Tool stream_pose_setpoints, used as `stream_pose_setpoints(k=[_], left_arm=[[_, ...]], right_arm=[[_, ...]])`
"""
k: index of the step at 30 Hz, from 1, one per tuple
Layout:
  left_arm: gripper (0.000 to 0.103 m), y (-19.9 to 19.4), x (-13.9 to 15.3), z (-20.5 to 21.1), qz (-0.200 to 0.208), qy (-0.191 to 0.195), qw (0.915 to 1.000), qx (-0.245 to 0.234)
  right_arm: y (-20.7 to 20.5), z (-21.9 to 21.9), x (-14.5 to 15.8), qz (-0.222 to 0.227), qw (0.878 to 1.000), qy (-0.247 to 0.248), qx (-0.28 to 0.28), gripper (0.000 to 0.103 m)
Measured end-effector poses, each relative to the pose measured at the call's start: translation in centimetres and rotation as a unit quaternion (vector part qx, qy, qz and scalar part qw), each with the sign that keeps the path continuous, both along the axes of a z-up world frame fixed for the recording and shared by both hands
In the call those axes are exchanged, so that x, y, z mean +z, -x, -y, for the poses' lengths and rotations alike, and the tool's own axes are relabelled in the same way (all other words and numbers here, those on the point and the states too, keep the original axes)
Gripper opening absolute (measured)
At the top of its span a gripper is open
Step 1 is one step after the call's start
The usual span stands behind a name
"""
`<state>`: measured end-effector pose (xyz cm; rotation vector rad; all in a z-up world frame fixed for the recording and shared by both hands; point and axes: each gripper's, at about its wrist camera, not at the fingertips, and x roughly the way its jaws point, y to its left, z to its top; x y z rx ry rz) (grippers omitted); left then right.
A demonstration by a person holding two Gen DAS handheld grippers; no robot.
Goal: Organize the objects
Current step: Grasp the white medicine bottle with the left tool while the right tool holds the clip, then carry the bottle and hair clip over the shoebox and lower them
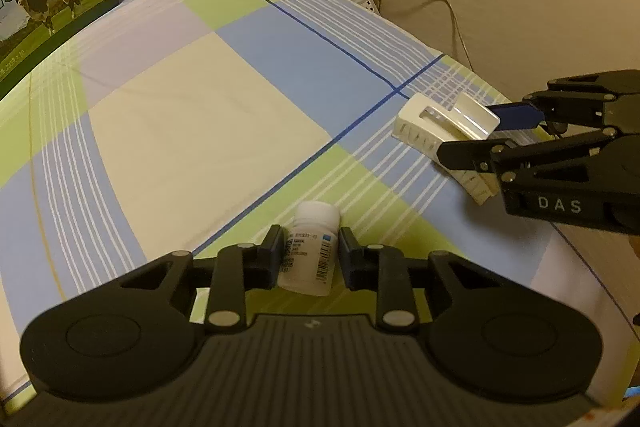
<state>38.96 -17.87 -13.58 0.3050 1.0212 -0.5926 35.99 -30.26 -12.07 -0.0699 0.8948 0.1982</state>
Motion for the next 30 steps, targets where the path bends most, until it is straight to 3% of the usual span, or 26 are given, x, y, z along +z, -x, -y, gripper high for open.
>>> stream_pose_setpoints(k=[17, 30], left_arm=[[0.024, 3.3, 1.1, -3.2, -0.020, 0.005, 0.9980, 0.059], [0.024, 7.9, 6.4, -7.9, 0.011, 0.051, 0.9900, 0.131]], right_arm=[[3.2, -1.9, 0.9, -0.016, 0.999, -0.017, 0.033, 0.037], [6.8, -5.8, 4.2, -0.016, 0.993, -0.077, 0.091, 0.037]])
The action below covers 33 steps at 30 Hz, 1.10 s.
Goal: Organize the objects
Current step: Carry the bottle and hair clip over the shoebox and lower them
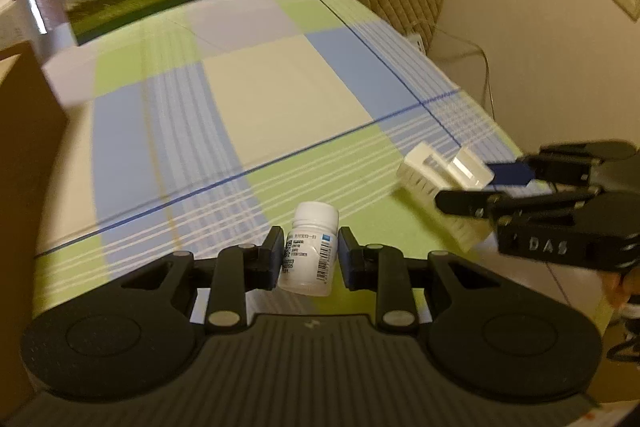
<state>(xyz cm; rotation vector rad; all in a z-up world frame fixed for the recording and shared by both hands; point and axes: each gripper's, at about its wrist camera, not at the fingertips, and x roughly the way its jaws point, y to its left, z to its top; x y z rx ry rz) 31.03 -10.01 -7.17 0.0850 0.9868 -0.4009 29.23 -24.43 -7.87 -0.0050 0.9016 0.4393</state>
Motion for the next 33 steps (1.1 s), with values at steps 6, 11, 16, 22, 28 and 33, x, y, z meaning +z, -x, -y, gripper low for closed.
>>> stream_pose_setpoints(k=[6, 11, 16, 22, 28, 33], left_arm=[[0.024, 2.7, 2.5, -3.1, 0.019, 0.014, 0.9991, 0.036], [0.024, 4.7, 4.2, -6.4, 0.029, 0.020, 0.9970, 0.068], [0.024, 6.8, 6.1, -10.1, 0.046, 0.027, 0.9934, 0.102], [0.024, 8.8, 8.5, -15.6, 0.073, 0.030, 0.9865, 0.144], [0.024, 9.9, 10.1, -21.7, 0.088, 0.024, 0.9784, 0.185], [0.024, 9.8, 10.6, -26.2, 0.096, 0.017, 0.9737, 0.206]], right_arm=[[1.6, -3.5, 0.9, -0.011, 0.999, -0.033, 0.035, 0.037], [3.0, -6.9, 2.0, -0.020, 0.996, -0.060, 0.067, 0.037], [4.0, -11.0, 3.6, -0.019, 0.991, -0.084, 0.099, 0.037], [4.6, -16.9, 5.2, -0.012, 0.986, -0.103, 0.127, 0.037], [4.7, -22.9, 6.4, 0.004, 0.982, -0.112, 0.150, 0.037], [4.2, -27.5, 7.0, 0.022, 0.982, -0.107, 0.157, 0.037]])
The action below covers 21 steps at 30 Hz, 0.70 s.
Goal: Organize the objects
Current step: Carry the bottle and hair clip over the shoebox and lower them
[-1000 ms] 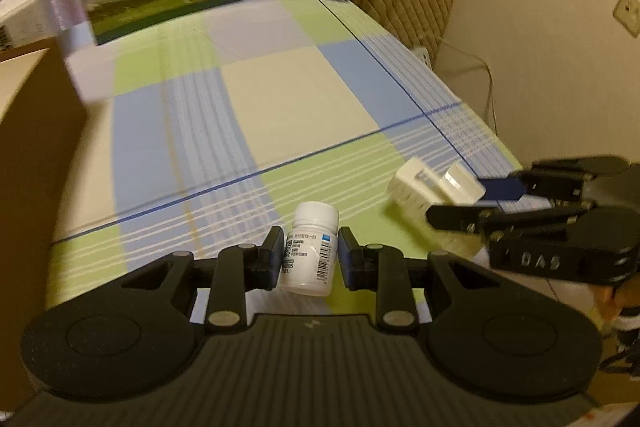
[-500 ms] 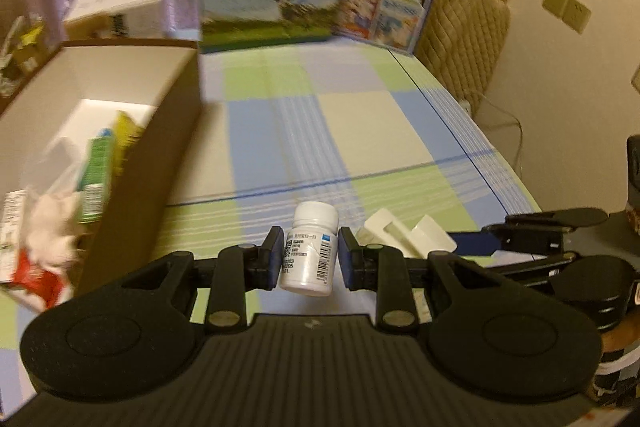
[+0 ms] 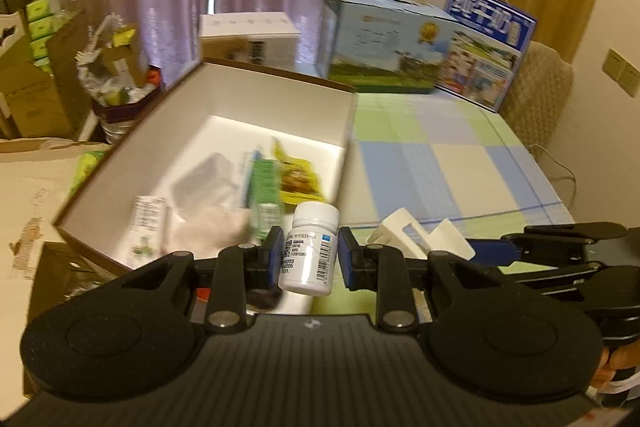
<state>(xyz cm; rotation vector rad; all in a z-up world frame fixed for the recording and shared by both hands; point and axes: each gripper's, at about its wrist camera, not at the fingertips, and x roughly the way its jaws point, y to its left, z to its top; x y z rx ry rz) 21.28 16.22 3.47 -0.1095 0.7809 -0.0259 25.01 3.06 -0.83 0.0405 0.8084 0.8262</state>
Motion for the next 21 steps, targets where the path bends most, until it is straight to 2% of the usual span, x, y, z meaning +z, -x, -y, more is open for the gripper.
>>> stream_pose_setpoints(k=[11, 16, 21], left_arm=[[0.024, -4.5, -0.4, -6.5, 0.008, -0.012, 0.9999, 0.001], [0.024, -7.5, -1.5, -8.7, -0.005, -0.004, 1.0000, -0.004], [0.024, -10.7, -2.5, -9.8, -0.014, -0.014, 0.9997, -0.013]], right_arm=[[-4.1, -7.7, -0.3, 0.026, 0.999, 0.025, -0.022, 0.037], [-7.0, -9.8, -0.9, 0.026, 0.998, 0.042, -0.038, 0.037], [-10.1, -11.1, -2.0, 0.021, 0.996, 0.061, -0.055, 0.037]])
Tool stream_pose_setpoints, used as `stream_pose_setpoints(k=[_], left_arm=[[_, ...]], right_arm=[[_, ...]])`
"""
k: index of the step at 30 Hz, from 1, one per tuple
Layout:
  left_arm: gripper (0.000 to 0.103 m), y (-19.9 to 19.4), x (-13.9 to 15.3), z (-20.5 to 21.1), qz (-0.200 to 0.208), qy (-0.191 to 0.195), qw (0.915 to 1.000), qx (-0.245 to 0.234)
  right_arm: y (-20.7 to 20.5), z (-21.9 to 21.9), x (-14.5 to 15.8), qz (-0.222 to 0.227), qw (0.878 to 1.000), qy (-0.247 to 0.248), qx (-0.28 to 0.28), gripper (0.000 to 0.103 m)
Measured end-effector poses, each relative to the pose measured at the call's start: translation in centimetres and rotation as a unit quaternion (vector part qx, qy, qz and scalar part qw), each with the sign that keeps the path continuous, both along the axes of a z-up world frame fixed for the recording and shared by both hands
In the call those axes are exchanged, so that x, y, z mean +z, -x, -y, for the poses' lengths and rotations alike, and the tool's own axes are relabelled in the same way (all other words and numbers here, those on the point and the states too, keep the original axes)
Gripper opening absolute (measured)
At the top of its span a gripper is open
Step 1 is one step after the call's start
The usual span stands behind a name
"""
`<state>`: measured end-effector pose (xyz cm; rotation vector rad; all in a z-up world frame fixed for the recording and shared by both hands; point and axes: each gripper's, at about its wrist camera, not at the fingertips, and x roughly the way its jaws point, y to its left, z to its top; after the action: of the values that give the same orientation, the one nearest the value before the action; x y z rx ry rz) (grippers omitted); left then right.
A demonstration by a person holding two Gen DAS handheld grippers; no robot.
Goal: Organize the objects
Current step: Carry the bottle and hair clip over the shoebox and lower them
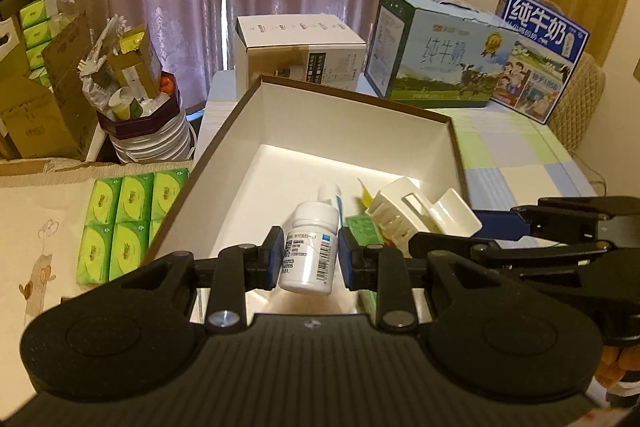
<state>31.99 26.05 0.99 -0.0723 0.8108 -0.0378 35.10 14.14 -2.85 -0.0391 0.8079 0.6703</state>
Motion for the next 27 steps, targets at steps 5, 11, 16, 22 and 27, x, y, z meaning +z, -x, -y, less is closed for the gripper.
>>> stream_pose_setpoints(k=[5, 11, 16, 22, 27], left_arm=[[0.024, -3.8, -1.4, -0.7, -0.013, -0.009, 0.9998, -0.009], [0.024, -8.2, -3.3, -1.1, -0.030, -0.015, 0.9993, -0.017], [0.024, -10.7, -4.4, -1.1, -0.038, -0.019, 0.9988, -0.025], [0.024, -12.7, -5.3, -0.9, -0.045, -0.020, 0.9983, -0.032], [0.029, -13.6, -5.5, -0.9, -0.039, -0.021, 0.9984, -0.035]], right_arm=[[-3.2, -0.7, -1.2, -0.007, 1.000, 0.013, -0.021, 0.037], [-6.6, -0.9, -2.4, -0.015, 0.999, 0.022, -0.045, 0.037], [-8.4, -1.2, -3.0, -0.018, 0.998, 0.029, -0.054, 0.037], [-9.7, -1.5, -3.8, -0.025, 0.997, 0.034, -0.060, 0.037], [-10.3, -1.5, -4.1, -0.030, 0.997, 0.033, -0.065, 0.037]])
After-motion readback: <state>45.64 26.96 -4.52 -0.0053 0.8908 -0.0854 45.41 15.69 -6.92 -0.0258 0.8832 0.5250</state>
